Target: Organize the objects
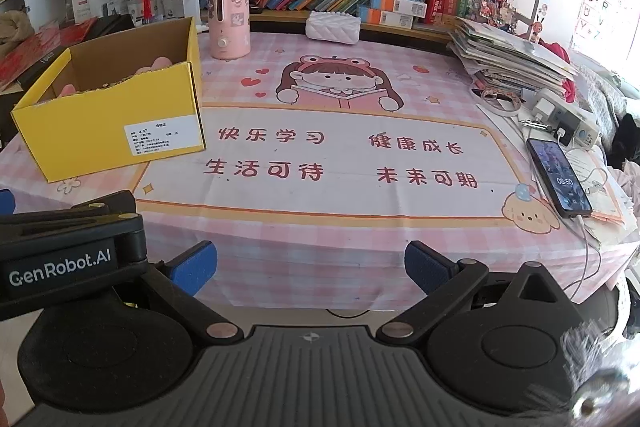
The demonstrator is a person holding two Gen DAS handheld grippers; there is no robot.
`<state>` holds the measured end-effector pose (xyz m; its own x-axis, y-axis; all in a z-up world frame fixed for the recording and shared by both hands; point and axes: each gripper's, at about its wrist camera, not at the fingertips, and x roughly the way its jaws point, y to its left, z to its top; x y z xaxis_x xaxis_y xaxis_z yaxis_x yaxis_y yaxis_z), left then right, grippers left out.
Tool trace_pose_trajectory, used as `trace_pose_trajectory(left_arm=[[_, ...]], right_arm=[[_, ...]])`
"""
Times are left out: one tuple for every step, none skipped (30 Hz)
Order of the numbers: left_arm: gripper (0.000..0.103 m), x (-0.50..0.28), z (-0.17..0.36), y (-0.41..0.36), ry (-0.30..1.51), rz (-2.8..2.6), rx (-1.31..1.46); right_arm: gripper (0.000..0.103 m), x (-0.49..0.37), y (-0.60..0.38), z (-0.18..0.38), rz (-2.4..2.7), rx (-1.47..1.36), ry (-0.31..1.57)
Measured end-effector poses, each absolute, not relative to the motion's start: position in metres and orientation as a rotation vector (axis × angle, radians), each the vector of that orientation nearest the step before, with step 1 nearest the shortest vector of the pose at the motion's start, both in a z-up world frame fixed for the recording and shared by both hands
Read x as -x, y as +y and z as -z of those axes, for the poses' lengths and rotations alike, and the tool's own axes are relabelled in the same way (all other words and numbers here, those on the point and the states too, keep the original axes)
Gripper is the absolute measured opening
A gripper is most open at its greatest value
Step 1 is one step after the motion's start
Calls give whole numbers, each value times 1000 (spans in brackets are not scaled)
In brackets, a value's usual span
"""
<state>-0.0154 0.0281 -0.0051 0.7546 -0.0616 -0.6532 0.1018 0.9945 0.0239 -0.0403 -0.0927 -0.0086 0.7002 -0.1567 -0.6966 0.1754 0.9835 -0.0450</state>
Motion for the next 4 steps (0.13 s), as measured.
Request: trace_pose_trajectory(left_arm=[[103,15,5,28,711,89,-60],[103,14,6,28,712,89,-61],[103,13,6,29,713,90,-63],[103,12,7,29,713,91,-67]], right_arm=[[101,39,-93,9,185,-25,775],[101,39,-93,9,184,-25,777],[101,38,-93,10,184,-26,779],[102,37,-93,10,184,-26,781]])
